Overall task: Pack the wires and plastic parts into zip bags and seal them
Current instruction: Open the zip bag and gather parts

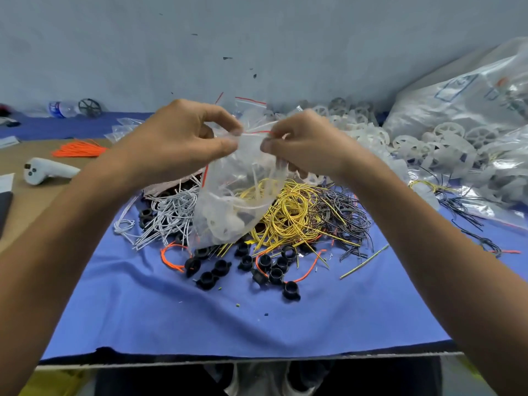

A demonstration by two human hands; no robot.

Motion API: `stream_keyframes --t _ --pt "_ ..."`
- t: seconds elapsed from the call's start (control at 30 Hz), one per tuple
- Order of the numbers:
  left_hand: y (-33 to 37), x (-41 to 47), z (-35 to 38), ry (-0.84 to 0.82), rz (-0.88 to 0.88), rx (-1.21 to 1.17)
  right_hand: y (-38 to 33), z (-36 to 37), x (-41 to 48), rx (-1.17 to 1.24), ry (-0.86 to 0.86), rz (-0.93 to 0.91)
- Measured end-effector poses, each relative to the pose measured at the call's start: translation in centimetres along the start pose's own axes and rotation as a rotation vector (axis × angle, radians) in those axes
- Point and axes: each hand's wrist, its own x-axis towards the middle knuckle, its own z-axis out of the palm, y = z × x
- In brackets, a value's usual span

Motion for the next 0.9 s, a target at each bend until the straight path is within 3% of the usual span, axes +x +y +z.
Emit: stream_keyframes --t 0.13,0.27,0.37,0.43,0.67,0.77,0.9 --pt "0.2 -1.3 -1.4 -0.167 0.023 0.072 -0.8 -0.6 1.4 0.342 0.108 0.046" --pt "-0.1 -2.3 -2.1 -0.295 0.03 0.245 -1.1 -1.5 2.1 0.483 0.141 0.092" --pt "-0.4 -2.4 -2.7 -0.378 -0.053 0.172 -1.0 -2.1 1.9 0.512 0.198 0.119" --pt "-0.7 -2.6 -2.8 -0.385 -0.003 0.126 -0.8 -2.8 1.6 0.521 0.24 0.155" --pt "-1.3 -0.9 -0.7 0.131 0.225 -0.191 0.4 -5.9 -0.1 0.418 0.239 0.195" --pt "-1.3 -0.2 0.6 0.26 0.196 -0.366 1.3 -6.7 -0.6 0.376 0.228 0.207" --pt "-1.5 0.4 2.0 0.322 0.033 -0.507 2.3 -6.7 -1.2 0.309 0.178 0.246"
